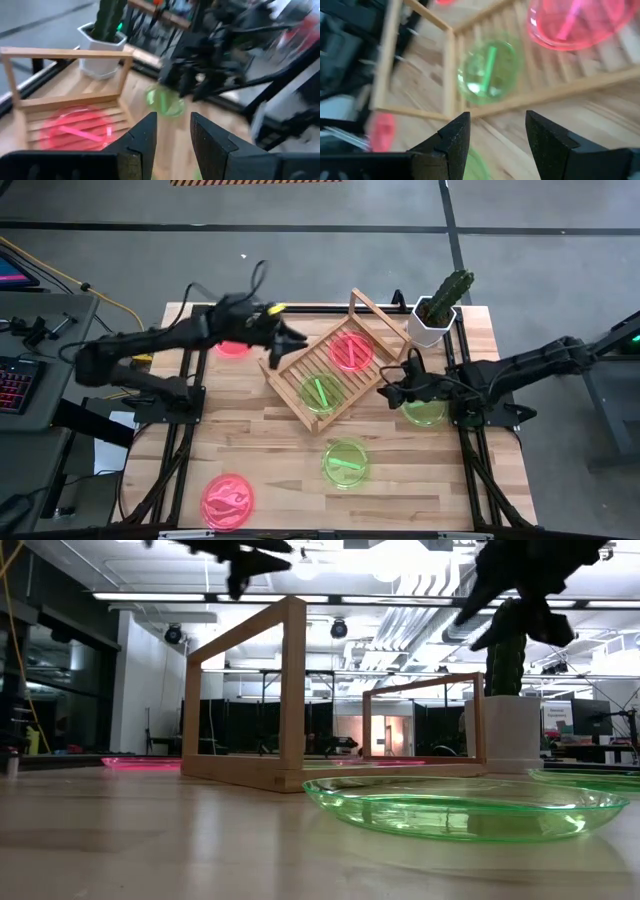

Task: Place and stack plates onto a shelf
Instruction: Stack the top green plate on top of the other green plate on the shelf, then stack the top pink plate on top of the other pink plate on the shelf

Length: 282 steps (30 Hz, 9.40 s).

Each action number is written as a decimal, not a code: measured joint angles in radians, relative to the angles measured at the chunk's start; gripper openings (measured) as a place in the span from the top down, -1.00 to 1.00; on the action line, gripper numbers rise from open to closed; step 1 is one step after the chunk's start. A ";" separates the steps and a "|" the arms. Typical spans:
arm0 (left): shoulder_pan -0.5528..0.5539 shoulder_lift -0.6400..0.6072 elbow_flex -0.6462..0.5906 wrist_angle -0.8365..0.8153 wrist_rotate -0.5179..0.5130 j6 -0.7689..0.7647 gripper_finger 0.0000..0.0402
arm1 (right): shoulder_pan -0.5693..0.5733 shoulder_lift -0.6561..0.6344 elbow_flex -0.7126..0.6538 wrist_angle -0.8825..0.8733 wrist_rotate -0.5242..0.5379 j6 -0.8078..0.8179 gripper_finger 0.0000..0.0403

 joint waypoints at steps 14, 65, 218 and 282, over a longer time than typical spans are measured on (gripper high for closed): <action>-0.021 -0.274 -0.326 0.277 -0.057 -0.169 0.46 | 0.070 0.162 0.056 -0.467 -0.195 0.219 0.15; -0.022 -0.276 -0.326 0.290 -0.068 -0.185 0.46 | 0.155 0.399 0.372 -0.523 -0.139 -0.056 1.00; -0.022 -0.276 -0.325 0.297 -0.154 -0.133 0.46 | -0.203 0.669 0.204 0.293 -0.010 0.085 1.00; -0.022 -0.276 -0.325 0.289 -0.153 -0.158 0.46 | 0.072 0.133 0.094 -0.202 -0.011 -0.250 -0.05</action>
